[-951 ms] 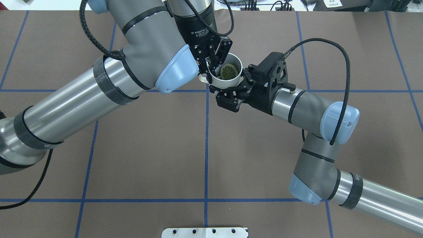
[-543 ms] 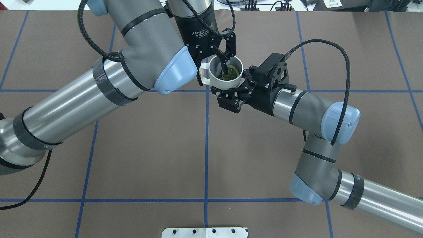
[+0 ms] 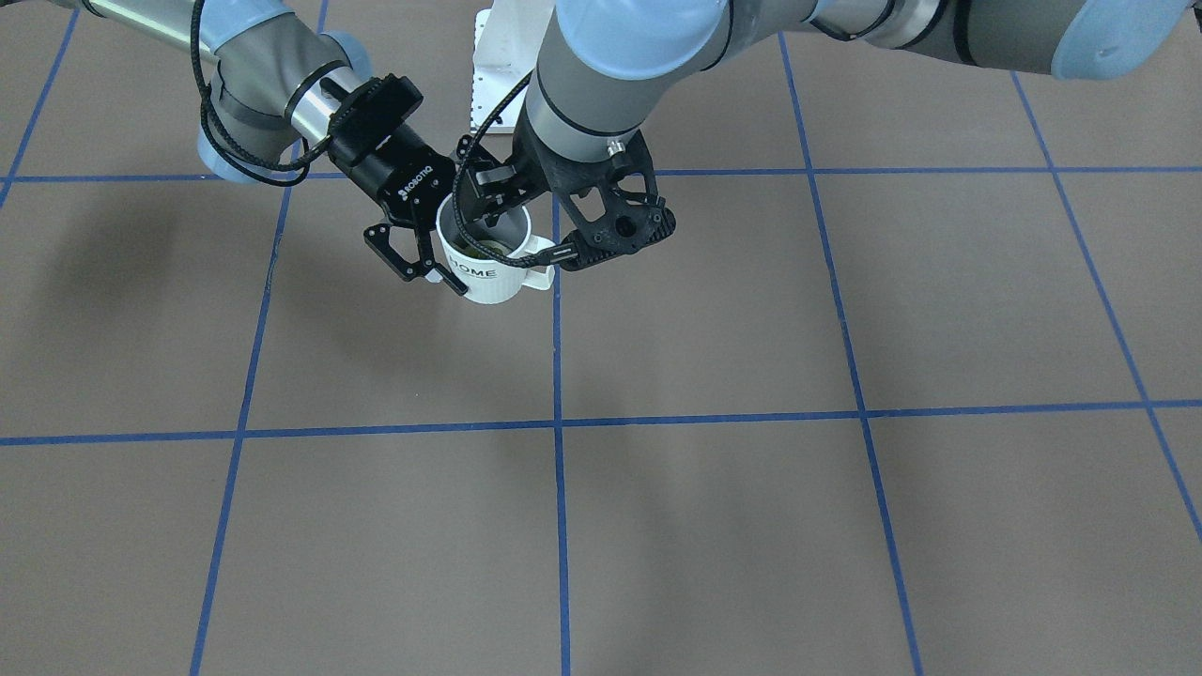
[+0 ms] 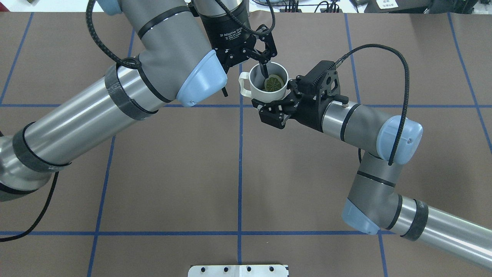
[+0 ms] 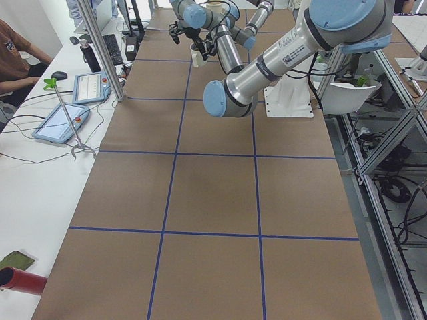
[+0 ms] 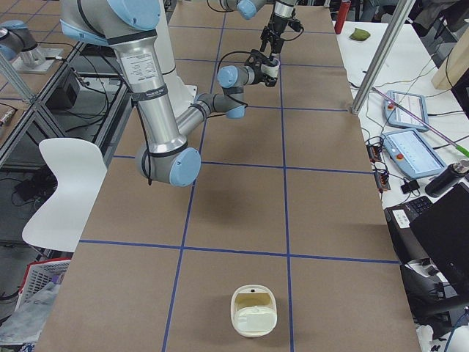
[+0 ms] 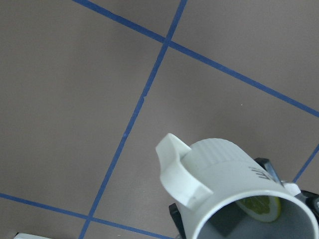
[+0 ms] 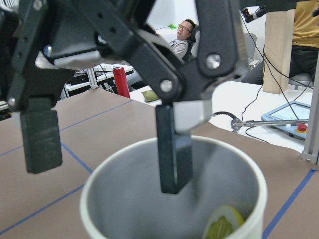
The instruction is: Left arm hands cup to right arm to dump lemon
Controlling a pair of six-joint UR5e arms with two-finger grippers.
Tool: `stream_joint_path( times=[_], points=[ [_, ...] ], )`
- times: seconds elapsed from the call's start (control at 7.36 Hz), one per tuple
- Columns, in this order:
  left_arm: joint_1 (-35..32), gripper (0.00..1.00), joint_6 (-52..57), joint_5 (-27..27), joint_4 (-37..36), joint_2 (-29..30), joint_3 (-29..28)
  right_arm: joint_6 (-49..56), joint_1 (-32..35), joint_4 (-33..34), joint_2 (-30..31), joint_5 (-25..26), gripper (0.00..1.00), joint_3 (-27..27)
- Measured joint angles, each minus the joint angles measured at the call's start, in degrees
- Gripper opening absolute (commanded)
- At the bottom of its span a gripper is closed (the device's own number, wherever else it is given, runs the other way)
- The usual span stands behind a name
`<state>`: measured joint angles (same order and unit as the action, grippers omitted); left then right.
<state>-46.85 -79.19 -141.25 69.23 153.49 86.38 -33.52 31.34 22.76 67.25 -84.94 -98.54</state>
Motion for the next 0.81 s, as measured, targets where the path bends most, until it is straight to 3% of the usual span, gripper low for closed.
stream_joint_path(
  times=[0.14,0.41,0.81],
  points=[
    [-0.5,1.00,0.2,0.0,-0.1,-0.1,0.0,0.0,2.2,1.6,0.7,-2.2,0.03,-0.1],
    [-1.2,1.00,0.2,0.1,-0.2,-0.1,0.0,-0.1,7.5,4.0,3.9,-6.8,0.00,-0.2],
    [-1.7,1.00,0.3,0.2,-0.3,-0.3,0.0,-0.5,14.5,4.5,11.9,-9.3,0.00,-0.1]
  ],
)
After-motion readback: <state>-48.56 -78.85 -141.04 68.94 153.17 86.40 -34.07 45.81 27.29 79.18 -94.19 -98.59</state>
